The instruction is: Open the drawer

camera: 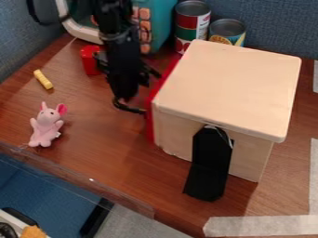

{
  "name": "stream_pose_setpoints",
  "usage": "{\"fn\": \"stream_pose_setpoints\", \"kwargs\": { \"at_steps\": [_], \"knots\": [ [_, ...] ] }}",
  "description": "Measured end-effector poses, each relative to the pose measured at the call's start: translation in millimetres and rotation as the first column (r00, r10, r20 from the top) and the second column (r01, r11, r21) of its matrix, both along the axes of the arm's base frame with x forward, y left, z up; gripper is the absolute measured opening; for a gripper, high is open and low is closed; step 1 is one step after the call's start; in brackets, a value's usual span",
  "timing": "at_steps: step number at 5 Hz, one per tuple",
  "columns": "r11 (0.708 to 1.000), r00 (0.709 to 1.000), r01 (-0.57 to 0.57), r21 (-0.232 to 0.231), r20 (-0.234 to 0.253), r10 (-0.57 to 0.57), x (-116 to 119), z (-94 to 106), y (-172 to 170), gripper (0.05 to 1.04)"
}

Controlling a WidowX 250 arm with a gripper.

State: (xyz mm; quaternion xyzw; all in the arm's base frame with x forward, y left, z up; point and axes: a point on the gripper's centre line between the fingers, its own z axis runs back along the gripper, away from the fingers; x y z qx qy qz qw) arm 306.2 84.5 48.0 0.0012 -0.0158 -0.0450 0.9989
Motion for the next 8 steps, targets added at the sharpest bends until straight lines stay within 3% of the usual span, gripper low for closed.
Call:
{"fn": "stream_pose_setpoints", "kwargs": {
  "at_steps": [1,3,4,7,8],
  "knots": [
    [0.994,0.999,-0.027,0.103,-0.035,0.031,-9.0,9.9,16.0,0.159],
    [0.982,0.997,-0.039,0.185,-0.065,0.052,-13.8,15.6,28.9,0.159],
    [0.98,0.996,-0.033,0.195,-0.077,0.048,-12.9,16.1,31.4,0.159],
    [0.98,0.985,-0.04,0.195,-0.159,0.072,-14.3,-8.2,45.9,0.159],
    [0.979,0.983,-0.056,0.194,-0.163,0.088,-17.0,-7.5,51.8,0.159]
  ]
}}
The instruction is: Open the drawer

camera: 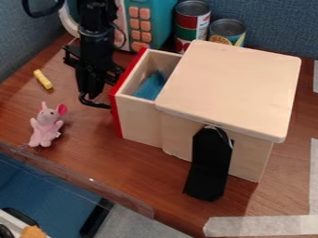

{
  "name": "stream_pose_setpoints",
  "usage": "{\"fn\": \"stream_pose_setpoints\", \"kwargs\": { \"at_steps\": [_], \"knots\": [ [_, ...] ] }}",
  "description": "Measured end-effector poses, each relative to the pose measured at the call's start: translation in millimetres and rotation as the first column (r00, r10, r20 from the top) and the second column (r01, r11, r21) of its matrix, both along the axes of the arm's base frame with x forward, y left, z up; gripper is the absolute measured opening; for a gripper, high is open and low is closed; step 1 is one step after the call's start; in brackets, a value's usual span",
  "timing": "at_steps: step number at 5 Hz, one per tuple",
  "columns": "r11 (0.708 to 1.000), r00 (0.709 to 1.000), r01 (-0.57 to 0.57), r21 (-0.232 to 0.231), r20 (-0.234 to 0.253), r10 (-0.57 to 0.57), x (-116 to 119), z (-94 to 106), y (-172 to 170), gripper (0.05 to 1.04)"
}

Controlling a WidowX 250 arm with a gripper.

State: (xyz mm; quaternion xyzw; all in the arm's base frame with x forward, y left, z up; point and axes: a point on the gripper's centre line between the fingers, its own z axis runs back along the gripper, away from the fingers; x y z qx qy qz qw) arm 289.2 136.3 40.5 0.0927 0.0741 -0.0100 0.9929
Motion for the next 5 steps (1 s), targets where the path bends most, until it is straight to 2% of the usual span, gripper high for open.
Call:
{"fn": "stream_pose_setpoints", "kwargs": {
  "at_steps": [3,4,5],
  "knots": [
    [0.999,1.0,-0.002,0.046,-0.03,0.003,-2.2,9.7,14.3,0.159],
    [0.997,0.999,0.012,0.073,-0.041,-0.009,-0.7,15.3,19.2,0.204],
    [0.993,0.991,0.082,0.085,-0.108,-0.073,-5.0,12.4,20.2,0.459]
  ]
}}
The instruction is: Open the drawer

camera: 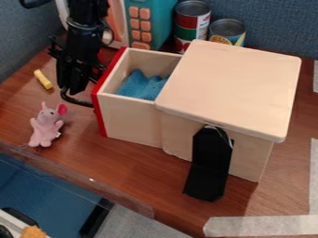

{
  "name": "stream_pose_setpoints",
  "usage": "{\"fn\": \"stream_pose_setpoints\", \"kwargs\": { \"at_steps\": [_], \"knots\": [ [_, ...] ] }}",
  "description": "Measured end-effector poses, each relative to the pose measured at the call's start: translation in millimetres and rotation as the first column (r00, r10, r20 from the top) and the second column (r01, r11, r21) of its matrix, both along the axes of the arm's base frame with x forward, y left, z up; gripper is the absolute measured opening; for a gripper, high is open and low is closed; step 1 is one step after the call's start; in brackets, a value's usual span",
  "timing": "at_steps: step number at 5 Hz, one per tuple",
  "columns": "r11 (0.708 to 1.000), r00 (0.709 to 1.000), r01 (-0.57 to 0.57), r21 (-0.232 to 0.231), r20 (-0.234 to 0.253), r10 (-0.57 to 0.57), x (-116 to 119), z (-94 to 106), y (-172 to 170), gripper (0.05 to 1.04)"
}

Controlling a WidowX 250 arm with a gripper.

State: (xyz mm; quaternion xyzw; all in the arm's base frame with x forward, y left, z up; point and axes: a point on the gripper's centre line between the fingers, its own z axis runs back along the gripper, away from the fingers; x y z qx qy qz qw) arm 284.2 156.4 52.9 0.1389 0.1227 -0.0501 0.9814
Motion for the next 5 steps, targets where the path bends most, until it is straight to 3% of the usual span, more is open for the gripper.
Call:
{"fn": "stream_pose_setpoints", "kwargs": {
  "at_steps": [1,2,3,4,5],
  "knots": [
    [1.0,1.0,0.002,0.006,-0.01,-0.002,1.2,0.8,-0.9,0.78],
    [1.0,1.0,0.011,-0.003,-0.022,-0.011,0.1,0.4,-1.8,1.005],
    [1.0,1.0,0.009,0.001,0.005,-0.009,1.1,11.2,-4.0,1.007],
    [1.0,0.989,-0.008,0.008,0.146,0.007,-1.8,54.5,-11.6,1.0],
    [0.997,0.949,-0.019,-0.075,0.313,0.042,-4.8,92.8,-20.2,1.0]
  ]
}}
